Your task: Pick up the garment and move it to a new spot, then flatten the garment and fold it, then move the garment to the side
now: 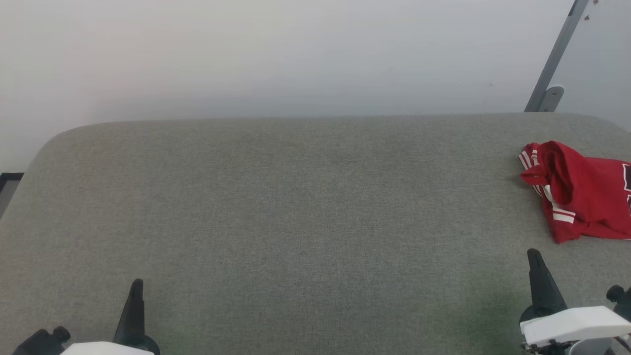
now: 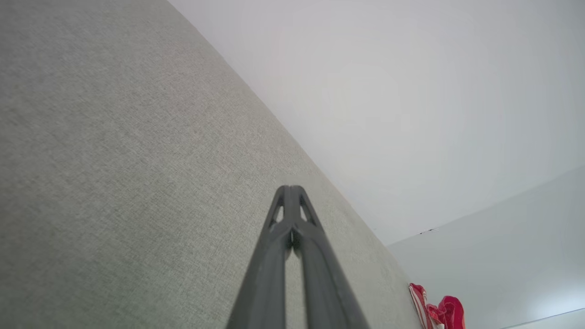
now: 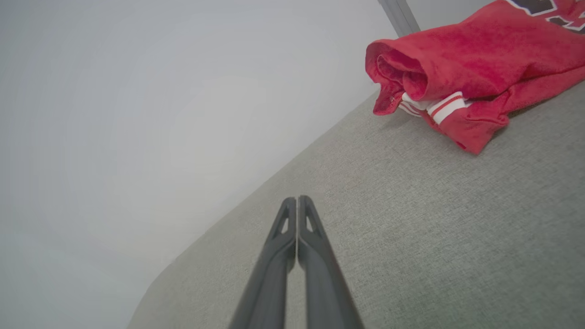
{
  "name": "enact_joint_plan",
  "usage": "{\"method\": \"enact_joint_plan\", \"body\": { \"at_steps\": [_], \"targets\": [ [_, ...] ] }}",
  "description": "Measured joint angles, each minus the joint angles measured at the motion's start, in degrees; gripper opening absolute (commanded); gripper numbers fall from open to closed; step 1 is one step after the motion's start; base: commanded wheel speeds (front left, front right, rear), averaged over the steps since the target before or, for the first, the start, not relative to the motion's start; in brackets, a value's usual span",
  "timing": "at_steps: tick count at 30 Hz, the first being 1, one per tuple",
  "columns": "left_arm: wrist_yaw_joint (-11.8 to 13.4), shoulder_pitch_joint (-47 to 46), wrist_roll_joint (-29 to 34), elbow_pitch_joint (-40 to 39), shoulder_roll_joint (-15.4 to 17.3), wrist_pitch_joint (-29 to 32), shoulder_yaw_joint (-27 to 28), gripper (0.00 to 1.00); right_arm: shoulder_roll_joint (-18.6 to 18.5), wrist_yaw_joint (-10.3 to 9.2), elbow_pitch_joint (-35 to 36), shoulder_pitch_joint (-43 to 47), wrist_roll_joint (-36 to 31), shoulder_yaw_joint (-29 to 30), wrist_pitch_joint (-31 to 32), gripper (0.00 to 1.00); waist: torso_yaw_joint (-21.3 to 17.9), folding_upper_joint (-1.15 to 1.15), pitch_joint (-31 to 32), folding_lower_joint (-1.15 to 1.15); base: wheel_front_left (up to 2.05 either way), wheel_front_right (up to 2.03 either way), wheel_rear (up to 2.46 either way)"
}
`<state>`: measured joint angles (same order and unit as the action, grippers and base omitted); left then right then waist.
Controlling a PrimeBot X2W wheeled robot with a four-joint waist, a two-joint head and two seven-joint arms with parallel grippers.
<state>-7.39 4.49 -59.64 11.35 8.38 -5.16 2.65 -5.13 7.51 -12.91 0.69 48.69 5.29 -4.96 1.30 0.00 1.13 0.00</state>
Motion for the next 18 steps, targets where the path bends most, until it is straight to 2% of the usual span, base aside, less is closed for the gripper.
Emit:
{"method": "enact_joint_plan", "body": {
  "at_steps": [18],
  "targets": [
    [0.0, -2.68, -8.59, 0.76, -1.38, 3.0, 0.92, 0.0, 0.64, -0.01, -0.27, -1.46, 11.48, 0.33, 3.02, 0.0, -0.26, 0.0, -0.26, 0.0, 0.0, 0.0, 0.0]
  ]
}}
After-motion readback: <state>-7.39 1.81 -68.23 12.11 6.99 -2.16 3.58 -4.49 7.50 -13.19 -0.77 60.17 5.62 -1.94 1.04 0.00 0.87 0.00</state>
